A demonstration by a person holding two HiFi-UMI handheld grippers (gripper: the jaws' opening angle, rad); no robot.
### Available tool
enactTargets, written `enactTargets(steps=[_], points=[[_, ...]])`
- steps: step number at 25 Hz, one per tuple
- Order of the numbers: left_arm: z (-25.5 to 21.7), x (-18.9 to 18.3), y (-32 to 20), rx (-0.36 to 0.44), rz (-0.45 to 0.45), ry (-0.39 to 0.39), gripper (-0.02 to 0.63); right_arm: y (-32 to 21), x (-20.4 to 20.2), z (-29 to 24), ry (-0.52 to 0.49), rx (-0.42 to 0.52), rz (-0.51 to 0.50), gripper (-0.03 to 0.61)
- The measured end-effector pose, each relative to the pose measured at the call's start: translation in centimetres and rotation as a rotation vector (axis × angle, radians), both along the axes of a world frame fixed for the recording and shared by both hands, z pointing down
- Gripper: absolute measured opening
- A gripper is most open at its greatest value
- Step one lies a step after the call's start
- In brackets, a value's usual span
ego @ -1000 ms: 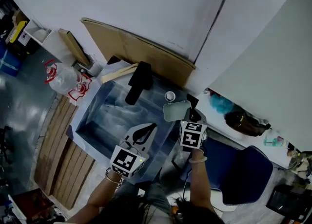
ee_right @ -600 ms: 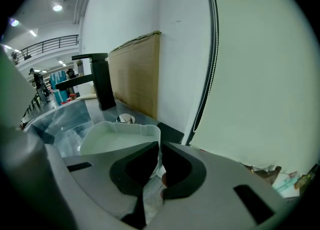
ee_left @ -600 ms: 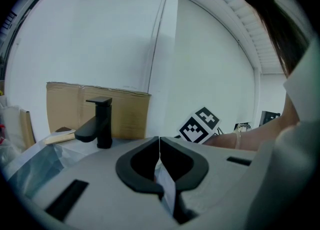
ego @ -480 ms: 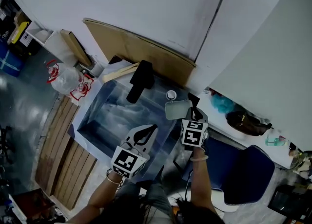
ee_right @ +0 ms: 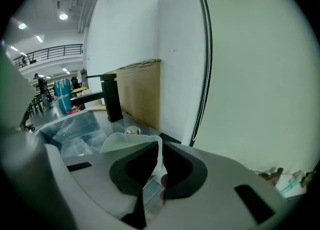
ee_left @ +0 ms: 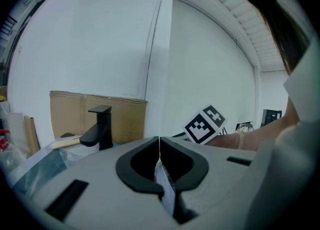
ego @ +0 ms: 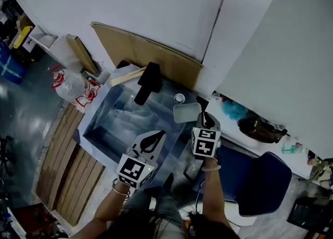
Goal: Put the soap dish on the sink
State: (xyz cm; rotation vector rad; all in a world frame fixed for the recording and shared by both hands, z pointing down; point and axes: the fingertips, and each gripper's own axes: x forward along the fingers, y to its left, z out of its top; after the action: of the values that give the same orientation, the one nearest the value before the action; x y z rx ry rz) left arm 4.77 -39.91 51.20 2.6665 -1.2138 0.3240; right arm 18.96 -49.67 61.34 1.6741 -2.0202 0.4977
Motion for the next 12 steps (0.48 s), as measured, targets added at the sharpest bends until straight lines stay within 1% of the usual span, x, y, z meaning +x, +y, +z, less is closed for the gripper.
enactTargets(steps=[12], points=[[-2.3,-0.2,3.1,0.055,-0.048,0.007,0.011,4.2,-0.3,-3.4,-0.021,0.070,-0.032,0.032]])
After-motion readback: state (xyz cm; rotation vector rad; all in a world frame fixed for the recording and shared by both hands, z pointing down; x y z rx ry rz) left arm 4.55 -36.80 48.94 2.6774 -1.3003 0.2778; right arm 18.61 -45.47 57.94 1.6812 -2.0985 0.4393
